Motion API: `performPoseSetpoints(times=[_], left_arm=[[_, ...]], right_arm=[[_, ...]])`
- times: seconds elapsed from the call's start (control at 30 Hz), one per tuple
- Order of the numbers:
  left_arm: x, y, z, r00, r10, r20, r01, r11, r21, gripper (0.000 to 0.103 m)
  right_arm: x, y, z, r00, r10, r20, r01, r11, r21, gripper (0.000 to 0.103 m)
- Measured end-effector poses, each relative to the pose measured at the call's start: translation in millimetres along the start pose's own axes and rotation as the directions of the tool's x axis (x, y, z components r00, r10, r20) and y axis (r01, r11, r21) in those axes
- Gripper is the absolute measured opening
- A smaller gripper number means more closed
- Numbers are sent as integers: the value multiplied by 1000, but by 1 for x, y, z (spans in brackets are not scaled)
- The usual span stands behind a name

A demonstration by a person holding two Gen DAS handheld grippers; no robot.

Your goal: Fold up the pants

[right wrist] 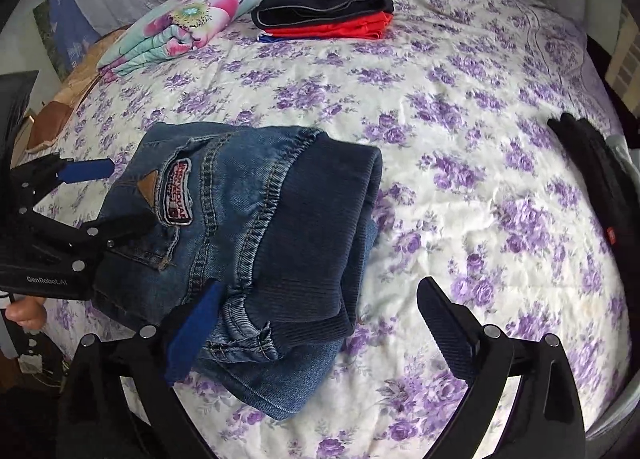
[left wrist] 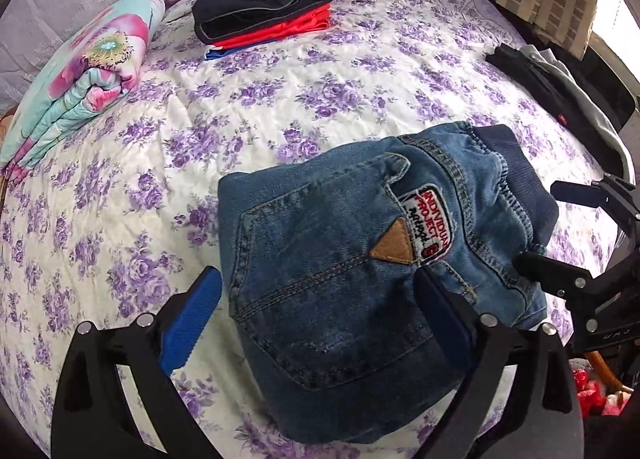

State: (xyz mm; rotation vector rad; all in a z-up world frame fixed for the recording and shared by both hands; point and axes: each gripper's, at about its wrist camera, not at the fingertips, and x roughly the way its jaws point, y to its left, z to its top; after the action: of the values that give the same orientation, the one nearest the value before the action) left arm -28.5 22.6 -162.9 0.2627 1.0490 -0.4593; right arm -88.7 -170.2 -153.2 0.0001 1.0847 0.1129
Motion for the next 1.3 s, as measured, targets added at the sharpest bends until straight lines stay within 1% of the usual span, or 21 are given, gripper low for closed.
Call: performPoseSetpoints(times=[0.17, 0.23, 0.3, 0.33, 0.4, 0.43, 0.47, 0.5, 0.6, 0.67, 0.7, 0.77, 0.83, 0.93, 1.03, 1.07, 1.1, 1.17, 1.2, 1.27, 1.3], left_arm=[[-23, 8, 4, 998, 39, 46, -38, 999, -27, 94], [-22, 10, 5, 997, 64, 40, -63, 997, -43, 94], [-15, 11, 3, 996, 82, 20, -80, 995, -60, 94], [-9, 10, 0, 996, 86, 8, -85, 994, -66, 94], [3, 6, -10, 994, 109, -26, -111, 991, -68, 95], [8, 5, -16, 993, 116, -34, -118, 990, -72, 95], [10, 5, -21, 992, 119, -28, -121, 989, -86, 95], [11, 7, -24, 994, 109, -30, -112, 988, -106, 98], [0, 12, -29, 996, 83, -20, -85, 982, -171, 96], [-16, 12, -30, 998, 67, 19, -62, 979, -194, 96], [-24, 12, -31, 997, 65, 41, -55, 978, -203, 96], [-30, 8, -30, 996, 57, 63, -42, 977, -211, 96], [-23, 2, -29, 995, 87, 40, -77, 975, -210, 96], [-6, -5, -35, 991, 131, 0, -128, 970, -208, 97], [-2, 0, -42, 992, 124, -3, -120, 957, -263, 99], [-1, 2, -45, 994, 112, -5, -109, 952, -287, 99], [1, 3, -48, 994, 106, -17, -106, 947, -302, 99], [-3, 2, -51, 992, 123, -16, -121, 938, -325, 99], [-9, 1, -51, 991, 136, -8, -131, 935, -331, 98], [-21, -1, -50, 988, 156, 1, -147, 933, -328, 98], [-27, -3, -48, 987, 163, 10, -151, 933, -326, 98]], right_arm=[[-29, 8, 11, 994, -35, 99, 45, 993, -105, 97], [-43, 4, 17, 987, 30, 156, -15, 995, -95, 97], [-53, -2, 25, 967, 156, 204, -142, 987, -81, 97], [-53, -5, 29, 959, 189, 213, -179, 982, -67, 97], [-37, -7, 33, 970, 173, 171, -166, 985, -52, 97], [-23, -8, 30, 984, 121, 134, -114, 992, -58, 97], [-3, -10, 24, 998, 26, 66, -21, 997, -78, 97], [15, -13, 16, 1000, -5, -9, 4, 995, -100, 98], [15, -33, 10, 989, 139, -43, -139, 990, 6, 98], [-4, -28, 24, 992, 122, 14, -121, 990, -80, 98], [-12, -24, 35, 989, 143, 46, -137, 984, -116, 98], [-23, -14, 63, 966, 244, 78, -231, 961, -150, 98], [-22, 3, 89, 952, 287, 107, -264, 946, -190, 98], [-1, 37, 118, 956, 273, 106, -232, 926, -296, 98], [47, 48, 124, 975, 219, -39, -220, 917, -332, 98], [67, 47, 119, 981, 166, -104, -192, 913, -359, 98], [83, 45, 112, 978, 146, -147, -192, 903, -384, 99], [94, 36, 111, 959, 204, -199, -261, 907, -330, 99], [92, 36, 116, 955, 209, -212, -269, 909, -318, 99], [72, 45, 129, 967, 212, -141, -251, 893, -375, 99], [64, 52, 136, 963, 241, -118, -268, 880, -392, 99]])
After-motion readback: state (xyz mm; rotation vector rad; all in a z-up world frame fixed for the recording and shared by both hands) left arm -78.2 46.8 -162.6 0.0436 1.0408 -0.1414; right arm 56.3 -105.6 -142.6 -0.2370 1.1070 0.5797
